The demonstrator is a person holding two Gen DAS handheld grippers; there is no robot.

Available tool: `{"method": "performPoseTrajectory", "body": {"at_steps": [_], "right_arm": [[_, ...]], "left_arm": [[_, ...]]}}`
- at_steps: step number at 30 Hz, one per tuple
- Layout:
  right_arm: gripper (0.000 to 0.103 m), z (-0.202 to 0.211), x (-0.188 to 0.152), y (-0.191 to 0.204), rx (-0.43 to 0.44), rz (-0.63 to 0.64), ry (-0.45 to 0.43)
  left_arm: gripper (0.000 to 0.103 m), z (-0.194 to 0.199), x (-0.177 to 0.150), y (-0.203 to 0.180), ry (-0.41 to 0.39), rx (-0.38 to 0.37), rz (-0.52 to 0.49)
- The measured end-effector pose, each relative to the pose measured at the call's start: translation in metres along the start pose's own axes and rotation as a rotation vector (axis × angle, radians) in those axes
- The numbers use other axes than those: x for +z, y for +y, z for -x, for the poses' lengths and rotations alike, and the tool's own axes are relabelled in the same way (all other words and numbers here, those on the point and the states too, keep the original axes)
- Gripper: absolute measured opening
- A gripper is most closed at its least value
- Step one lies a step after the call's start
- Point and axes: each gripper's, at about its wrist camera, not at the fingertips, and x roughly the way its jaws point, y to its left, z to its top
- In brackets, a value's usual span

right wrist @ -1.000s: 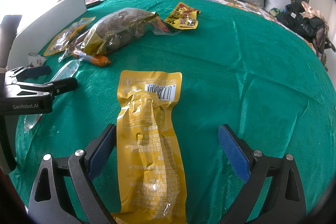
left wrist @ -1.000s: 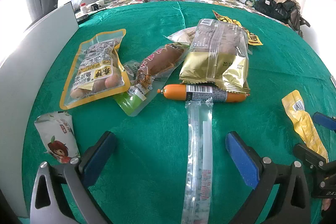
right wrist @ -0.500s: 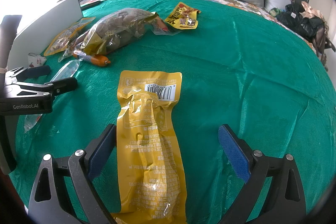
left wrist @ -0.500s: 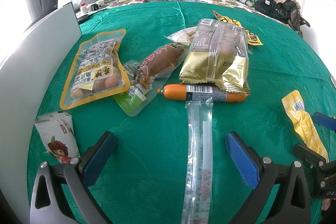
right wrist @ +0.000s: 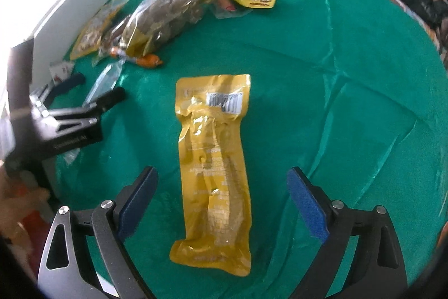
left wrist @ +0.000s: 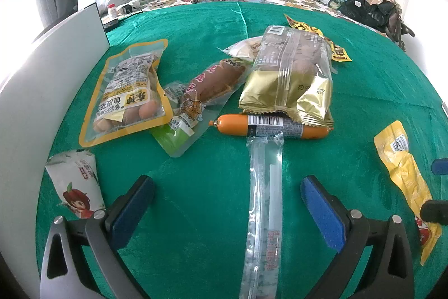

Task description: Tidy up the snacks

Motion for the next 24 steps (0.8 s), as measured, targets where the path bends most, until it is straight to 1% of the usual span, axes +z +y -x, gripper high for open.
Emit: {"method": "performPoseTrajectory", "body": {"at_steps": [2,3,5,6,7,8,9,11,12,13,14,15,16,17,18,19,21,22,23,24], "right_arm": [[0.094,-0.001,0.003,0.0,0.012,-0.002,0.009],[0.093,-0.004,0.005,0.003,0.006,0.018,0.016],[0.093,-0.016,0.006,0.014,-0.042,0.076,0.055],[0.088,-0.023,0.004,0.019,-0.068,0.109,0.082],[0.08,-0.025,0.001,0.022,-0.093,0.129,0.095],[0.067,-0.022,-0.001,0.023,-0.104,0.141,0.074],[0.05,-0.018,-0.003,0.021,-0.081,0.127,0.063],[0.05,-0.014,-0.007,0.015,-0.08,0.097,0.062],[0.048,-0.011,-0.01,0.012,-0.063,0.082,0.055],[0.047,-0.008,-0.012,0.009,-0.052,0.068,0.051],[0.046,-0.002,-0.016,0.006,-0.03,0.044,0.043],[0.046,0.004,-0.019,0.001,0.003,0.015,0.029],[0.046,0.011,-0.022,-0.003,0.031,-0.014,0.016],[0.046,0.017,-0.025,-0.007,0.055,-0.042,0.001],[0.046,0.024,-0.028,-0.013,0.087,-0.077,-0.023],[0.046,0.032,-0.032,-0.019,0.137,-0.12,-0.05],[0.046,0.041,-0.039,-0.031,0.24,-0.207,-0.092],[0.046,0.043,-0.039,-0.03,0.264,-0.241,-0.096],[0.046,0.039,-0.044,-0.029,0.261,-0.257,-0.087],[0.046,0.034,-0.048,-0.028,0.237,-0.255,-0.069]], "left_arm": [[0.103,0.0,0.0,0.001,0.0,0.0,0.005],[0.103,0.0,-0.001,0.001,0.001,0.005,0.012],[0.103,0.002,-0.002,-0.001,0.047,0.004,0.01],[0.103,0.004,-0.001,-0.002,0.103,0.004,0.007],[0.103,0.004,0.0,-0.004,0.165,0.001,-0.005],[0.103,0.004,0.0,-0.005,0.195,-0.01,-0.026],[0.103,0.004,0.0,-0.008,0.236,-0.029,-0.067],[0.098,0.006,-0.002,-0.008,0.266,-0.048,-0.097],[0.083,0.011,-0.002,-0.007,0.26,-0.053,-0.104],[0.055,0.018,-0.001,-0.007,0.247,-0.063,-0.116],[0.042,0.021,-0.001,-0.008,0.242,-0.073,-0.125],[0.024,0.025,-0.002,-0.007,0.248,-0.097,-0.129],[0.019,0.028,-0.002,-0.006,0.251,-0.101,-0.121],[0.019,0.032,-0.004,-0.003,0.245,-0.134,-0.099],[0.019,0.037,-0.006,0.002,0.241,-0.181,-0.06],[0.018,0.042,-0.008,0.004,0.232,-0.213,-0.023],[0.018,0.058,-0.016,0.016,0.188,-0.299,0.063],[0.018,0.067,-0.021,0.021,0.167,-0.323,0.102],[0.018,0.074,-0.025,0.022,0.154,-0.337,0.12],[0.018,0.083,-0.029,0.027,0.133,-0.355,0.145]]}}
